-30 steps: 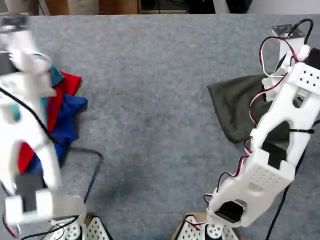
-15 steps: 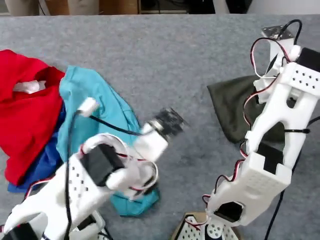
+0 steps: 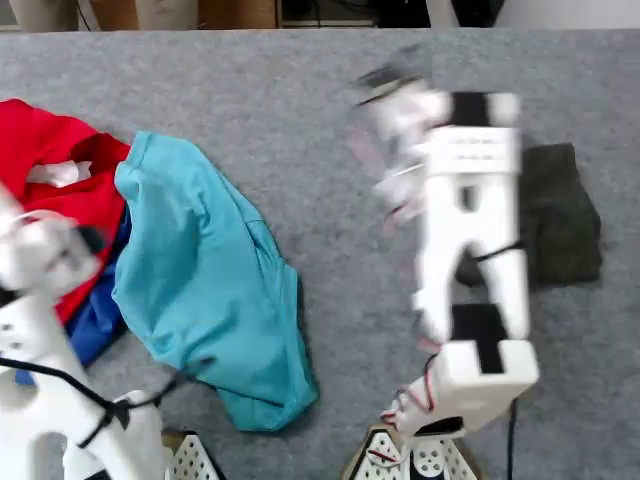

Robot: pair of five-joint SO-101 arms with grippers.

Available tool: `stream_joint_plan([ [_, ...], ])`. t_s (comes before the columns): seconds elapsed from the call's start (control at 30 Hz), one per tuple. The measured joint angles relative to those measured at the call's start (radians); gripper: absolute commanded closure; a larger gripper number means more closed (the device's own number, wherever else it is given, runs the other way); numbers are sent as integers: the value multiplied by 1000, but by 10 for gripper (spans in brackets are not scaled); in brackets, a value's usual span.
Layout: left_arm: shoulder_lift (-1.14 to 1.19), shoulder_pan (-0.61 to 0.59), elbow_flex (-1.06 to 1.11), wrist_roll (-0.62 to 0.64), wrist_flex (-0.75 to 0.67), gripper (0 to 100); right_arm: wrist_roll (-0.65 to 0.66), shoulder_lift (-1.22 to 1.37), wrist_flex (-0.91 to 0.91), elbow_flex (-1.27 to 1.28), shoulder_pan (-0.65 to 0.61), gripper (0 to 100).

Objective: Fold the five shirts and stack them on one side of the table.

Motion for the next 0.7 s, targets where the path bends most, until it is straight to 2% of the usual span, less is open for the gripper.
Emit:
stream_joint_plan([
  [0.1,0,-176,97,-44,-46,714,0,-2,-68,130,-269,756],
  [0.17,0,-230,141,-57,-74,714,0,21,-138,193,-422,739],
  [0.23,0,-270,160,-61,-89,714,0,84,-215,226,-516,735],
  [0.33,0,-295,167,-63,-94,714,0,203,-292,230,-548,744],
  [0.4,0,-299,170,-63,-94,714,0,293,-296,230,-551,786],
  [0.53,0,-299,172,-64,-94,714,-3,427,-236,114,-546,998],
  [0.7,0,-299,172,-66,-94,714,-87,506,-110,-49,-508,996],
])
